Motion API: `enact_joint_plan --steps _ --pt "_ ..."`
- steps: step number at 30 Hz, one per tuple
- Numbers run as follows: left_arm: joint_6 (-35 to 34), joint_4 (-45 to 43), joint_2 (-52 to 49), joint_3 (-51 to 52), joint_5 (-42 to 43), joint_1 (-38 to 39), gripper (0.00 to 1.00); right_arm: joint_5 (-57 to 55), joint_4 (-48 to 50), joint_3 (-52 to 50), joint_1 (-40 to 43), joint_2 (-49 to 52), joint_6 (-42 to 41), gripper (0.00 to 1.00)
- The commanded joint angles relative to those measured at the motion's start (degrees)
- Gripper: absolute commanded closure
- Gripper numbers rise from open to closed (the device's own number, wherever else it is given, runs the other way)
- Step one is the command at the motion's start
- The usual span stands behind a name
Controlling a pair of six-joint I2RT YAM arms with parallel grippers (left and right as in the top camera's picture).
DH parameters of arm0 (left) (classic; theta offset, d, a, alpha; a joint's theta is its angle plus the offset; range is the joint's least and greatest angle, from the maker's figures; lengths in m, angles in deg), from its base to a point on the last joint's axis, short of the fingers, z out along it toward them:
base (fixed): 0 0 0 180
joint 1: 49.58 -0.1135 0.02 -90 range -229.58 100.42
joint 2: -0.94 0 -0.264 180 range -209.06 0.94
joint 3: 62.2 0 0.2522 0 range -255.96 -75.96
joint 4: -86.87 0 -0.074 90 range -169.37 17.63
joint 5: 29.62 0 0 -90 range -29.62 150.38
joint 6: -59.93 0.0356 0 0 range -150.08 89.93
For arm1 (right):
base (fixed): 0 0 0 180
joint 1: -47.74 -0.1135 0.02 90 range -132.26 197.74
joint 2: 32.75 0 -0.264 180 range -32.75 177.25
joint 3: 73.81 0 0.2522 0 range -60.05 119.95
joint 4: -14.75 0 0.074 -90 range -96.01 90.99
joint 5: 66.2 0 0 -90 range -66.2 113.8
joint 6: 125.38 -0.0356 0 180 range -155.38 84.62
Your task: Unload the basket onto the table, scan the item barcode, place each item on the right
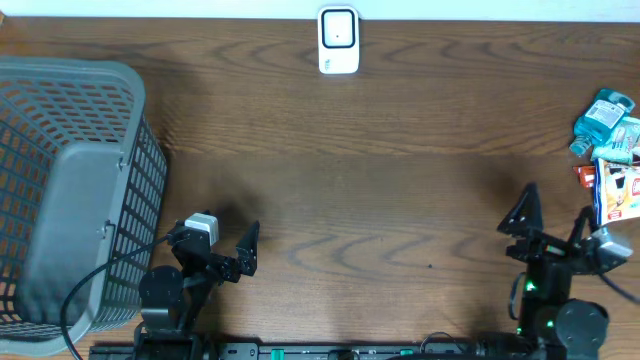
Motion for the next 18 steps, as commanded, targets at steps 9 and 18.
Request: enact_joint_plan --steps 9,18 --pt "0.09 1.53 0.0 0.83 0.7 -0.17 0.02 0.0 4.0 -12.17 2.93 -3.98 0.28 0.01" --pt "0.09 1.53 0.0 0.83 0.7 -0.17 0.02 0.52 4.46 -16.17 2.86 -4.0 0.9 0.01"
